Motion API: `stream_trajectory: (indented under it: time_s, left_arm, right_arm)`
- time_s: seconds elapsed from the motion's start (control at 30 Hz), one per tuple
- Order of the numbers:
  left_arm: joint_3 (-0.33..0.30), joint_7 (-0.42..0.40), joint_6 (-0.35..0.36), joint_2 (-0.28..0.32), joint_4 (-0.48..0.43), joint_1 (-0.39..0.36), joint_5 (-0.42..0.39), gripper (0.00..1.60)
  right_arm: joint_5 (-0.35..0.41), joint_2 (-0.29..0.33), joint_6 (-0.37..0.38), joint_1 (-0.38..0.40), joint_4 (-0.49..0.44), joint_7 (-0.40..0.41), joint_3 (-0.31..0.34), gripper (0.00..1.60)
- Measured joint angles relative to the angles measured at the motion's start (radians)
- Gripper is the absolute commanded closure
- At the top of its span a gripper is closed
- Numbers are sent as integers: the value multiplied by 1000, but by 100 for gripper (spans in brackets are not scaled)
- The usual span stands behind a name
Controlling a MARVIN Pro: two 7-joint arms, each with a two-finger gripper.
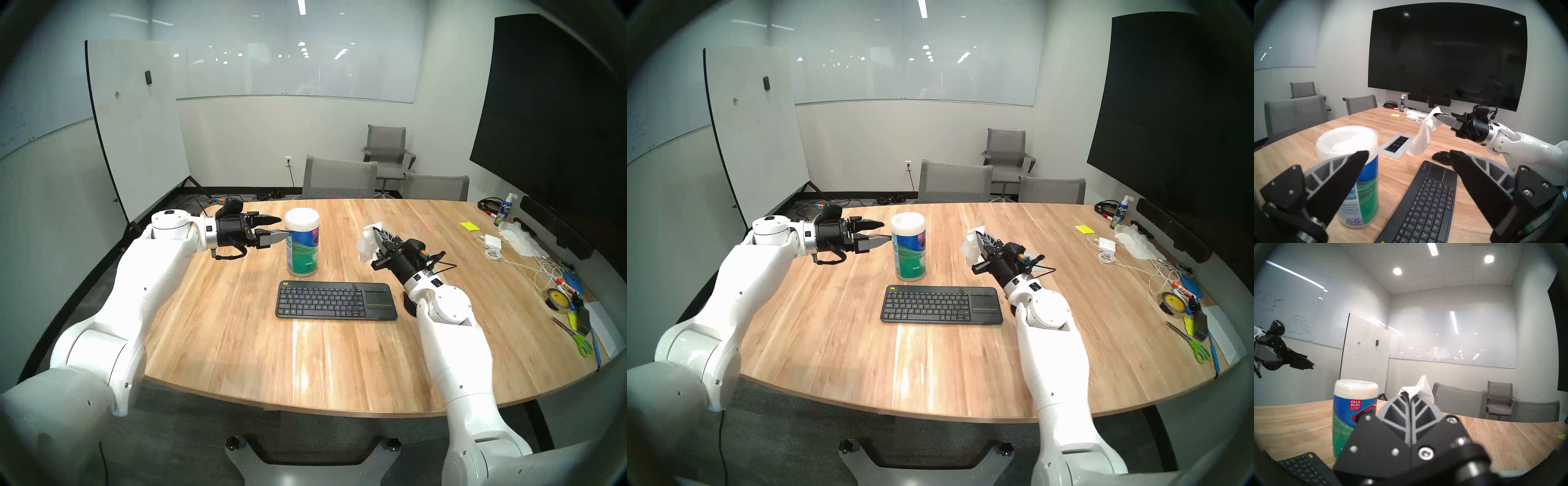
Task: Wipe the keyboards and mice with a disinfecting wipe, then set the wipe down
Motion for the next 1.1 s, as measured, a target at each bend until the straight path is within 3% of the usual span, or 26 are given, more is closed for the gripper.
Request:
stream_trajectory:
  time_s: [0.47, 0.83, 1.1]
  left_arm:
    - [-75, 106, 59, 29, -178, 130, -20, 0]
    - [-167, 257, 135, 42, -324, 254, -33, 0]
    - [-214, 366, 192, 26, -425, 327, -39, 0]
  right_arm:
    - [52, 40, 1, -64, -78, 170, -2, 160]
    - [106, 59, 35, -134, -140, 325, -40, 160]
    - [139, 67, 73, -166, -167, 393, -55, 160]
